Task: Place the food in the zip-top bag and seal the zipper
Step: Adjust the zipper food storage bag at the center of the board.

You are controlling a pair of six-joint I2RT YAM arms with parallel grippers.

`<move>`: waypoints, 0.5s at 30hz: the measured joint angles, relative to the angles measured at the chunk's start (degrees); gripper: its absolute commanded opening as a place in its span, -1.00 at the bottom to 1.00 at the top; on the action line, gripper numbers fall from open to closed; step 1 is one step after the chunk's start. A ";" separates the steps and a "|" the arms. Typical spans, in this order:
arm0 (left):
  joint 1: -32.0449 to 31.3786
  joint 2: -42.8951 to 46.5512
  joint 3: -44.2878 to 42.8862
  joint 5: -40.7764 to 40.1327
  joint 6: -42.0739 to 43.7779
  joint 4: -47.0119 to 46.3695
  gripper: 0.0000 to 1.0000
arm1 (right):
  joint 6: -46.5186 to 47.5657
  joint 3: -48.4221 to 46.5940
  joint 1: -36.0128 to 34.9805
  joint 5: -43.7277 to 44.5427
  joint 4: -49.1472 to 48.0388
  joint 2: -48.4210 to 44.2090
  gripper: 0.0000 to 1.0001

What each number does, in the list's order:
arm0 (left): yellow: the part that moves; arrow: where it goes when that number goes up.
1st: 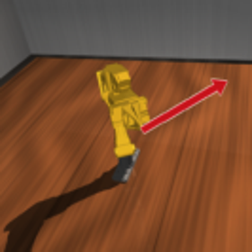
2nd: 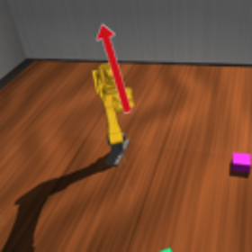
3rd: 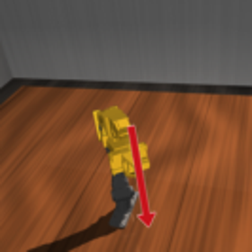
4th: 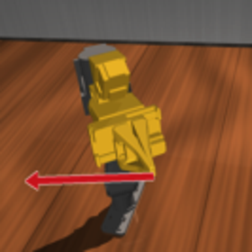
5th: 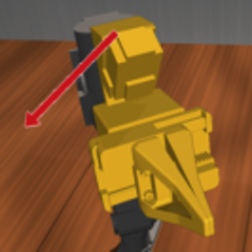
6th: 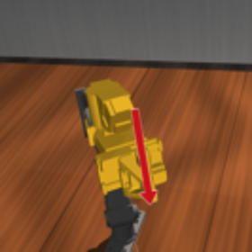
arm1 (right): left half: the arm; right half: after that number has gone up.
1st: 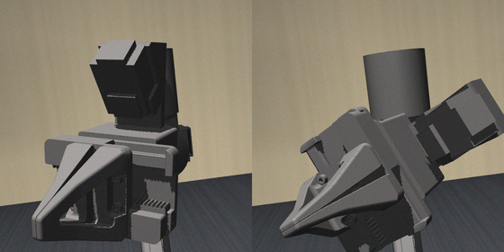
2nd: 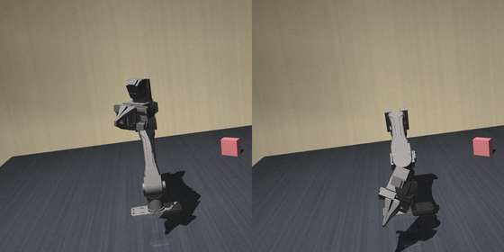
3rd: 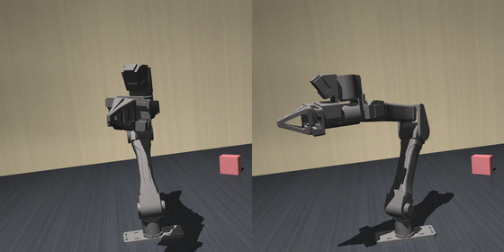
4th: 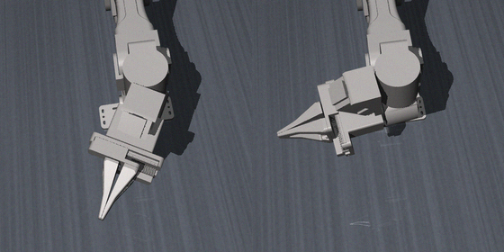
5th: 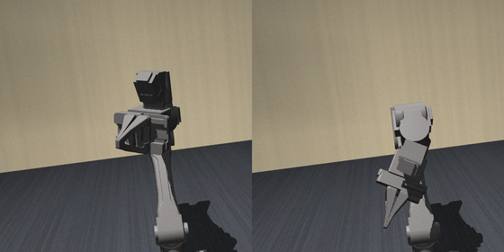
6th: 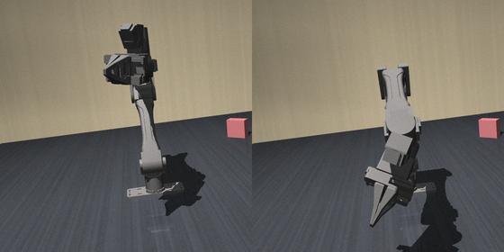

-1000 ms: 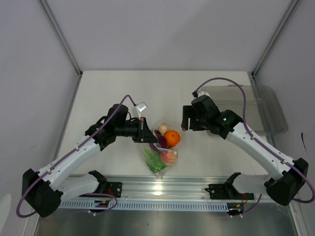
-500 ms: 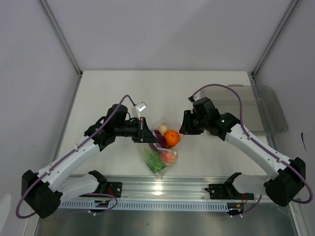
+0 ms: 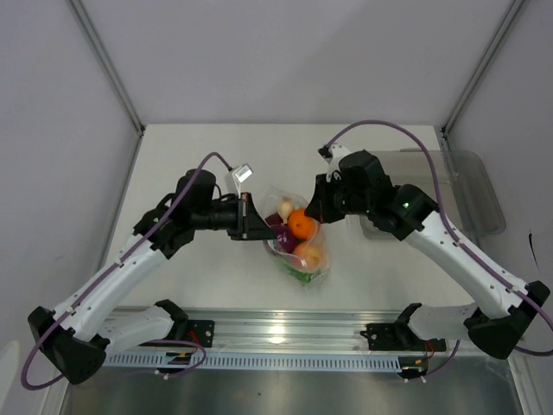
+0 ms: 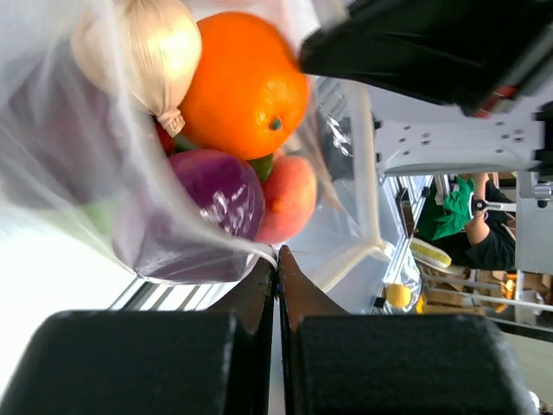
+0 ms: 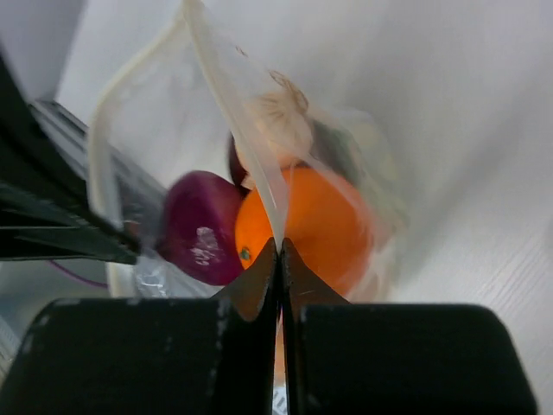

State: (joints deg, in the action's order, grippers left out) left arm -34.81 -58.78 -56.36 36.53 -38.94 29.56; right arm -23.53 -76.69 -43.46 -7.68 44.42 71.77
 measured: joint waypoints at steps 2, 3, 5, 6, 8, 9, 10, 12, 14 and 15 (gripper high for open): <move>0.00 0.22 -4.26 -0.31 0.42 1.57 -0.99 | 0.92 -5.35 -2.10 1.40 0.09 -0.66 -1.00; 0.00 0.63 -5.42 -0.31 0.48 1.57 -0.99 | 1.18 -7.08 -3.06 1.81 -0.35 -1.55 -1.00; 0.00 2.08 -5.97 -0.37 0.52 1.42 -0.99 | 1.14 -6.88 -4.26 1.88 -1.36 -3.67 -1.00; 0.00 2.67 -5.66 -0.37 0.52 1.44 -0.99 | 1.01 -5.70 -4.68 1.88 -1.60 -4.92 -1.00; 0.02 4.07 -2.05 -0.33 0.50 -0.50 -0.99 | 0.07 -1.29 -5.05 1.73 -2.97 -7.02 -1.00; 0.02 4.37 0.98 -0.37 0.48 -2.21 -0.99 | -0.55 1.97 -5.07 1.57 -4.20 -7.69 -1.00; 0.07 4.35 4.13 -0.37 0.42 -3.04 -0.99 | -1.27 5.29 -5.07 1.36 -4.76 -7.96 -1.00; 0.07 2.21 9.79 -0.42 0.28 -5.14 -0.99 | -2.36 11.54 -5.07 1.22 -6.23 -6.78 -1.00; 0.13 -2.14 13.92 -0.50 -0.09 -6.01 -0.99 | -3.06 15.15 -5.07 1.18 -6.19 -3.74 -1.00; 0.17 -4.52 14.80 -0.48 -0.15 -5.53 -0.99 | -3.19 15.34 -5.11 1.46 -5.01 -1.70 -1.00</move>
State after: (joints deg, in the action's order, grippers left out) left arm -34.63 -63.31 -41.56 36.05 -39.09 24.03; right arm -26.72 -61.34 -48.58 -6.22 39.42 70.06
